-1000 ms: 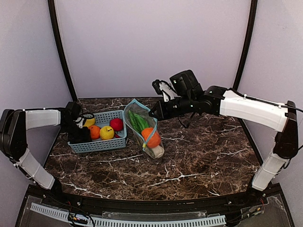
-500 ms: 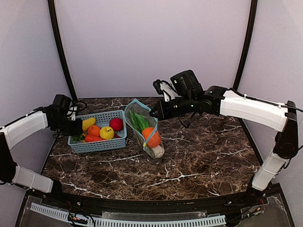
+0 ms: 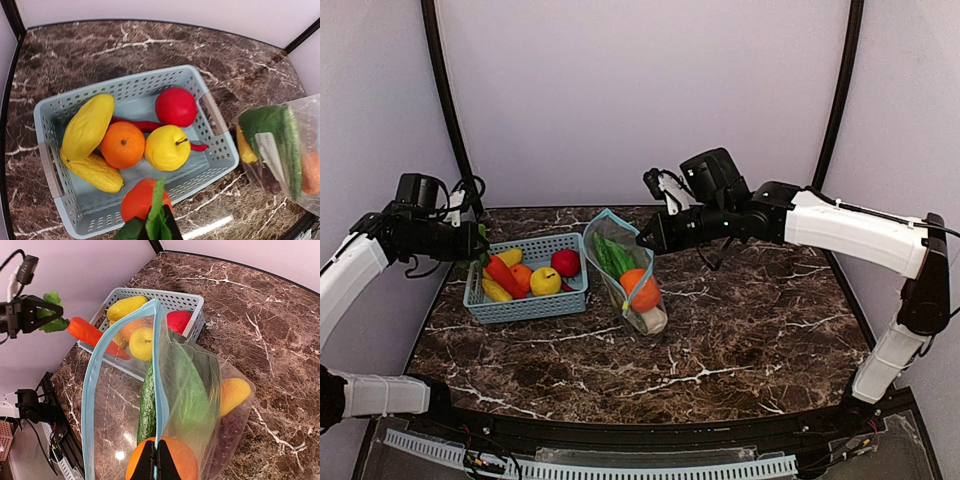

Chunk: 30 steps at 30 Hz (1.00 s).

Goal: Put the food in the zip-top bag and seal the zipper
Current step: Pick up the fake vegetable from the bin, then place the fake vegetable in the zipper food storage bag.

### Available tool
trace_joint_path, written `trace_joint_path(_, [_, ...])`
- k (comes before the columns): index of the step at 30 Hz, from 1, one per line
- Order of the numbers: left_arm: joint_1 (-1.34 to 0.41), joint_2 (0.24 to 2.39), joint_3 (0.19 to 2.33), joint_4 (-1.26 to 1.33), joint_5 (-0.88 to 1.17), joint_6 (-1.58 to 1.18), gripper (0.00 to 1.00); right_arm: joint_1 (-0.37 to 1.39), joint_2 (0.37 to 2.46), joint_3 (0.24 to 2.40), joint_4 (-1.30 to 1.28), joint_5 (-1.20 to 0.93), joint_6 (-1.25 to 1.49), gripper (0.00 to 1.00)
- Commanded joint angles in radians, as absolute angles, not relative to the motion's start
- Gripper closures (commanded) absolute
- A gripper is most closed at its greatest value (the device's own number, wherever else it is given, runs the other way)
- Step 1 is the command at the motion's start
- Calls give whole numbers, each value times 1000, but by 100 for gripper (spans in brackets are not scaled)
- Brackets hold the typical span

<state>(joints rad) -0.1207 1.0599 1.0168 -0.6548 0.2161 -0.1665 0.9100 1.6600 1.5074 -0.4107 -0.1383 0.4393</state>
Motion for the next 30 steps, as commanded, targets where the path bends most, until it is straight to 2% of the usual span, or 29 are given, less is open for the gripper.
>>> trace_joint_path(1, [-122,1017,1133,-698,318,-113,99,904,1636,1534,-376,-137,437,100])
trace_joint_path(5, [-124,1043,1246,-724,427,-106,99,904,1640,1537,-377,-140,439,100])
trace_joint_path(6, [-125,1066,1305,-717,534,-119,99,904,1639,1539,-377,-141,440,100])
trace_joint_path(9, [-147,1107,1386,-728,631,-126,99,904,1641,1543,-378,-141,439,100])
trace_joint_path(19, [-389,1247,1636,-752,658,-148,99,904,1655,1559,-386,-147,438,100])
trace_joint_path(30, [-451,1316,1746,-649,737,-224,99,904,1658,1566,-389,-148,433,100])
